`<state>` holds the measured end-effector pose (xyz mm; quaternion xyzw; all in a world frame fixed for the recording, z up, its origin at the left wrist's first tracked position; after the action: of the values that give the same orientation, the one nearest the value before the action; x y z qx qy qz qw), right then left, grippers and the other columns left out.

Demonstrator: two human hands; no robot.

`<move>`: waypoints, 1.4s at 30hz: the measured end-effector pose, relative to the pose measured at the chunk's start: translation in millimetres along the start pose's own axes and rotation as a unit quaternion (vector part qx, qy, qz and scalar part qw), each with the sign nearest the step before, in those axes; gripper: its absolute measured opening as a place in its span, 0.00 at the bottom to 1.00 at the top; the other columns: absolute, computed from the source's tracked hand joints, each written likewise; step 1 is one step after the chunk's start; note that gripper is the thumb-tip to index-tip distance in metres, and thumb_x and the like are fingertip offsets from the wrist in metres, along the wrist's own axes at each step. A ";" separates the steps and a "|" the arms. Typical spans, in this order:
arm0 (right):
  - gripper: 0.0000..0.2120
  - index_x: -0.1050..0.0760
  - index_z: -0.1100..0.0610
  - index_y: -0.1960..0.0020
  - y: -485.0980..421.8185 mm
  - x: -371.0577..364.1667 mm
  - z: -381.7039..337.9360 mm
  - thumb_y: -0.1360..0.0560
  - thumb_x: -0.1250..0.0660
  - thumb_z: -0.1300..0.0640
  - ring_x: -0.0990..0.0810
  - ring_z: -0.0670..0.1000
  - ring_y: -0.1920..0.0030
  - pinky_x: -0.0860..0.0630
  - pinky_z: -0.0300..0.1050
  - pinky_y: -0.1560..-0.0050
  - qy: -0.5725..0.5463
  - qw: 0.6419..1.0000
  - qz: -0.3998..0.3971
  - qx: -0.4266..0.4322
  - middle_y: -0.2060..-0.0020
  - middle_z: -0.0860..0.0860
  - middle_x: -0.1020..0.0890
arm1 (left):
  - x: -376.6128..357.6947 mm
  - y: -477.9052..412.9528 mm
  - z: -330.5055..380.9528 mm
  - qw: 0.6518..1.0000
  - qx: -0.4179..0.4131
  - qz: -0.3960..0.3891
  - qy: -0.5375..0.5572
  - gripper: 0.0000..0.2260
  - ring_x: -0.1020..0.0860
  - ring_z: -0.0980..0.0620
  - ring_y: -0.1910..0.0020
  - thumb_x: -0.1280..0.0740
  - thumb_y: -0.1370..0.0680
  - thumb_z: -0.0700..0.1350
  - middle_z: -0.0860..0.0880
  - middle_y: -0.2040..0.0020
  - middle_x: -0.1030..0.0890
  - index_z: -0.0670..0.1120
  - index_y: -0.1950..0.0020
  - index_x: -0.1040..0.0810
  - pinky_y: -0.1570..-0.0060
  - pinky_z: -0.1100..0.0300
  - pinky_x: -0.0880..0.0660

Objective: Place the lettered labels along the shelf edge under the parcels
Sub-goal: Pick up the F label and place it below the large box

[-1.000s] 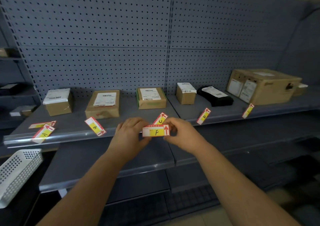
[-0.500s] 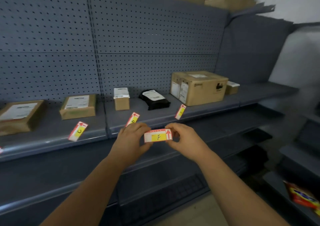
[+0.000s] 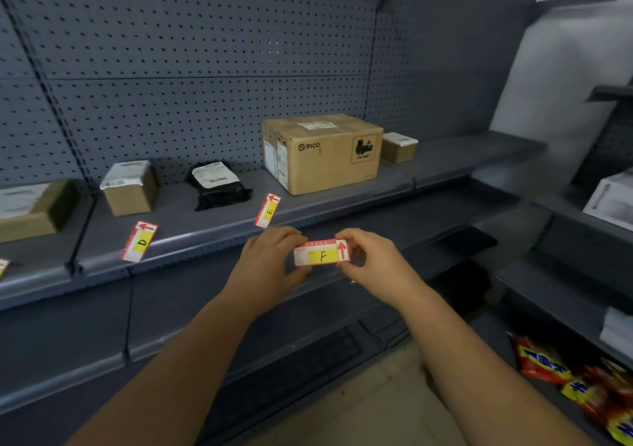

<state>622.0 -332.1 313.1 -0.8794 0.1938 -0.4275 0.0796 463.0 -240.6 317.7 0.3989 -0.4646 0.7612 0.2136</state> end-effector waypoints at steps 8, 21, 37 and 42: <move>0.19 0.28 0.44 0.38 -59.4 17.3 98.2 0.27 0.29 0.55 0.23 0.41 0.50 0.22 0.47 0.46 0.013 1.000 -0.021 0.002 0.51 0.41 0.23 | -89.1 -73.8 -5.3 0.999 0.026 -0.011 0.017 0.21 0.31 0.53 0.37 0.30 0.28 0.53 0.54 0.38 0.26 0.51 0.37 0.26 0.37 0.50 0.36; 0.18 0.27 0.42 0.40 -166.8 72.1 178.6 0.26 0.30 0.57 0.24 0.40 0.54 0.23 0.42 0.50 0.029 0.998 -0.054 0.027 0.54 0.42 0.22 | -152.5 -192.3 -5.7 0.999 0.047 0.009 0.021 0.20 0.29 0.53 0.41 0.29 0.29 0.52 0.53 0.40 0.24 0.51 0.39 0.25 0.40 0.49 0.32; 0.17 0.26 0.43 0.40 -264.8 70.9 228.3 0.25 0.30 0.58 0.23 0.40 0.52 0.27 0.36 0.53 -0.111 0.977 -0.168 0.070 0.53 0.42 0.22 | -179.8 -239.6 -14.1 0.980 0.161 0.102 -0.064 0.17 0.26 0.52 0.45 0.29 0.30 0.50 0.53 0.45 0.23 0.51 0.43 0.24 0.48 0.52 0.30; 0.15 0.25 0.44 0.41 -272.4 59.7 239.0 0.24 0.31 0.59 0.23 0.42 0.54 0.28 0.37 0.55 -0.129 0.969 -0.192 0.083 0.56 0.43 0.22 | -190.1 -236.3 -11.1 0.972 0.188 0.114 -0.085 0.16 0.26 0.53 0.46 0.28 0.30 0.50 0.53 0.46 0.22 0.51 0.43 0.25 0.48 0.51 0.29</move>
<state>916.7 -114.2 290.8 -0.9382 -0.0264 -0.3325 0.0930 735.2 -109.5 288.7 0.4396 -0.3715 0.8177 0.0066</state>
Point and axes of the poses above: each hand's wrist, its own y-axis away from the middle knuckle, its own x-axis out of the back of the hand, z = x × y, the point moved 7 cm from there along -y, towards the middle knuckle
